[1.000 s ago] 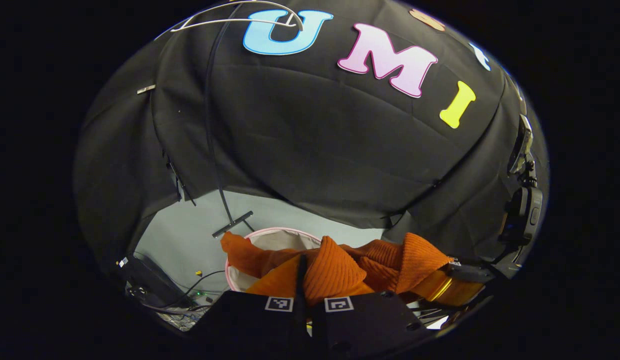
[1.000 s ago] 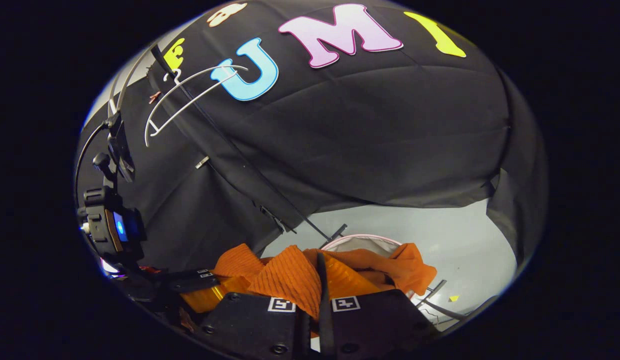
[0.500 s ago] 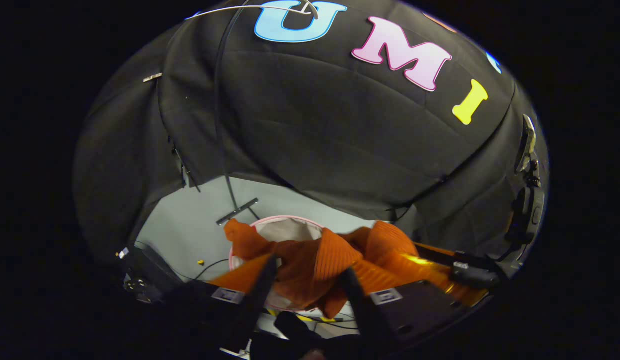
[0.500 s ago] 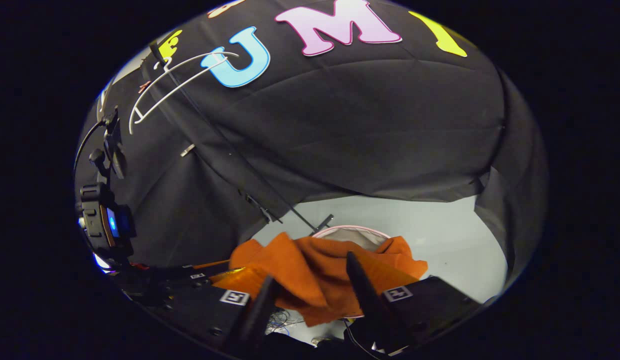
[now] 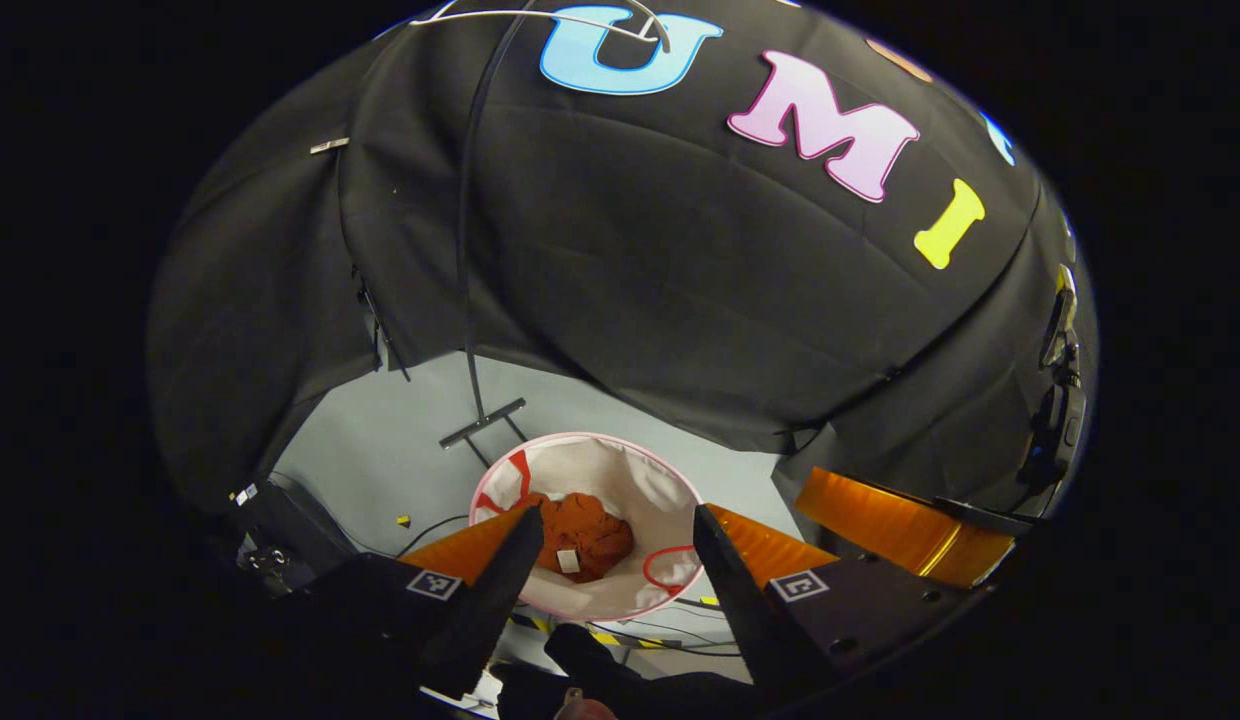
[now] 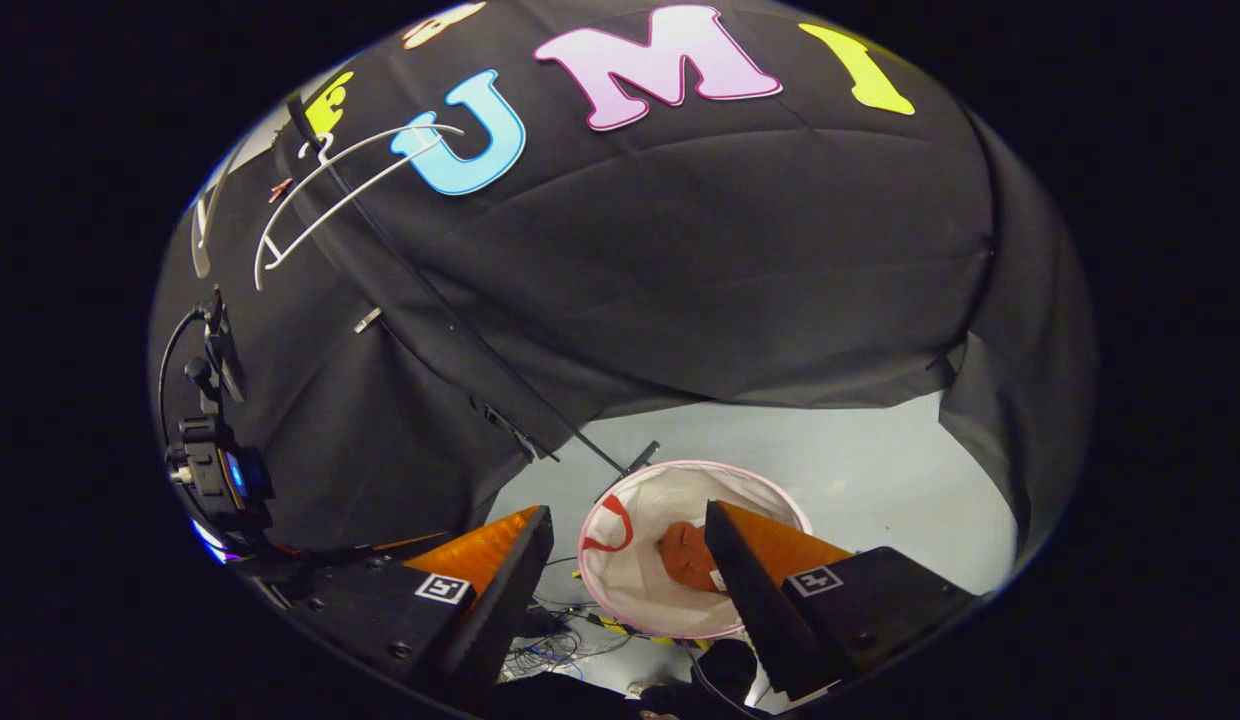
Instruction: Grasp the clothes on the hanger with both hands and then place them into the laundry hamper below.
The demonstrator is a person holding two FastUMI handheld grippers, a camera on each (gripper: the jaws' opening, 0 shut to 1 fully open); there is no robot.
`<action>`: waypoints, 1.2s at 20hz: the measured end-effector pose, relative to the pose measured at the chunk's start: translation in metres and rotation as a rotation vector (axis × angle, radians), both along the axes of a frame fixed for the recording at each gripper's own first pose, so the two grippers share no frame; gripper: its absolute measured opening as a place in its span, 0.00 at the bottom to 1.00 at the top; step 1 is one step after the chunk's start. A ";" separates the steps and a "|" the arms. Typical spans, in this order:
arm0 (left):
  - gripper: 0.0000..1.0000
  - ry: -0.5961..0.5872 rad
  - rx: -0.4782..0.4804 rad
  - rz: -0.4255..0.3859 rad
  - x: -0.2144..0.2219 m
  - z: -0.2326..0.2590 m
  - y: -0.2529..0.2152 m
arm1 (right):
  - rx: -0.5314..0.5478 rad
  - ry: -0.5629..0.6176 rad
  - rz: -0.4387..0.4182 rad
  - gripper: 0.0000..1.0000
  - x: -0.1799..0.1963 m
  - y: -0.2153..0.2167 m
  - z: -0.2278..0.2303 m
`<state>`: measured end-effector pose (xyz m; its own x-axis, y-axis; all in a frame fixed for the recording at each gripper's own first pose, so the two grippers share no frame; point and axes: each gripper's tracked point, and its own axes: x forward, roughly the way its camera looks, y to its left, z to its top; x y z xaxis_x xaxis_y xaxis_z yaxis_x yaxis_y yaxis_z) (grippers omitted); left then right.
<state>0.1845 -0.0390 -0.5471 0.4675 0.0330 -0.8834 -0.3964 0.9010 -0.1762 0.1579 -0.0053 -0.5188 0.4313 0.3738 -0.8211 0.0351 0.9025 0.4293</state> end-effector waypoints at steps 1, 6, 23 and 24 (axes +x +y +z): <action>0.96 -0.007 -0.006 -0.009 -0.005 0.004 -0.003 | 0.001 -0.011 -0.006 0.99 -0.003 0.002 0.006; 0.96 -0.069 0.011 -0.078 -0.034 0.038 -0.010 | -0.005 -0.077 -0.016 0.98 -0.025 0.009 0.043; 0.95 -0.593 0.180 -0.307 -0.165 0.300 0.010 | -0.077 -0.564 -0.164 0.98 -0.151 0.030 0.319; 0.95 -0.633 0.195 -0.320 -0.172 0.319 0.009 | -0.088 -0.607 -0.170 0.98 -0.156 0.029 0.336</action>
